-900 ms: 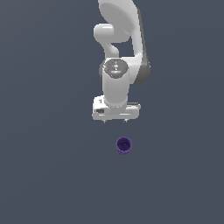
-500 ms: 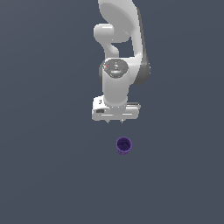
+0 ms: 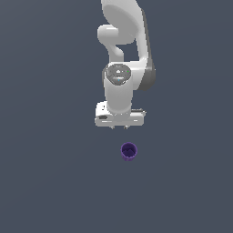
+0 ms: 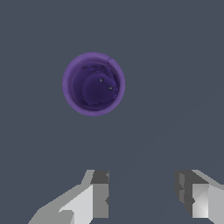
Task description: Pick up the object and move it to a goal position.
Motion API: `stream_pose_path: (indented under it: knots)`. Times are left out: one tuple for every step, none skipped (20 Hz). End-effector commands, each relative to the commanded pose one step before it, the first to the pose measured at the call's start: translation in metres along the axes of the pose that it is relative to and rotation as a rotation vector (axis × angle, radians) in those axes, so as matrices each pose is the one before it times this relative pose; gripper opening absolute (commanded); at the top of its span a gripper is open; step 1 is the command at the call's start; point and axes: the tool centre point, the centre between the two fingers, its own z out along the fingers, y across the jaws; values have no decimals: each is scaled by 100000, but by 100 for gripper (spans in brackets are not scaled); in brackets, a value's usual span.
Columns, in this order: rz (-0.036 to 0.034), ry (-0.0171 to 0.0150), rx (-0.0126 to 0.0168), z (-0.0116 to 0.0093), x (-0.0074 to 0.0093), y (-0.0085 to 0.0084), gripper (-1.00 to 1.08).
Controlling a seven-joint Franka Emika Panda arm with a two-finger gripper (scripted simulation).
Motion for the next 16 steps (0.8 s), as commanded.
stream_pose_path:
  knots:
    - [3208,-1507,1308,266,275,101,28]
    - [1645,-781,692,129,146,36,28]
    - [1804,-868,769,140,161,34,28]
    - [1960,-957,846,151,175,31,28]
    - [2115,-1049,926,162,189,28,28]
    - [2264,-1144,1007,172,202,23,28]
    - [2411,-1242,1089,181,215,17,28]
    - [2551,-1344,1171,190,227,9,28]
    - [2686,-1449,1255,197,238,0,28]
    - [2815,-1558,1338,203,248,-11,28]
    - [2938,-1672,1422,209,257,-23,28]
    - [3019,-1770,1489,210,262,-35,28]
    - [2985,-1806,1499,203,257,-46,28]
    - [2941,-1836,1502,196,250,-56,28]
    - [2896,-1867,1504,188,243,-65,28]
    - [2850,-1898,1504,179,236,-73,28]
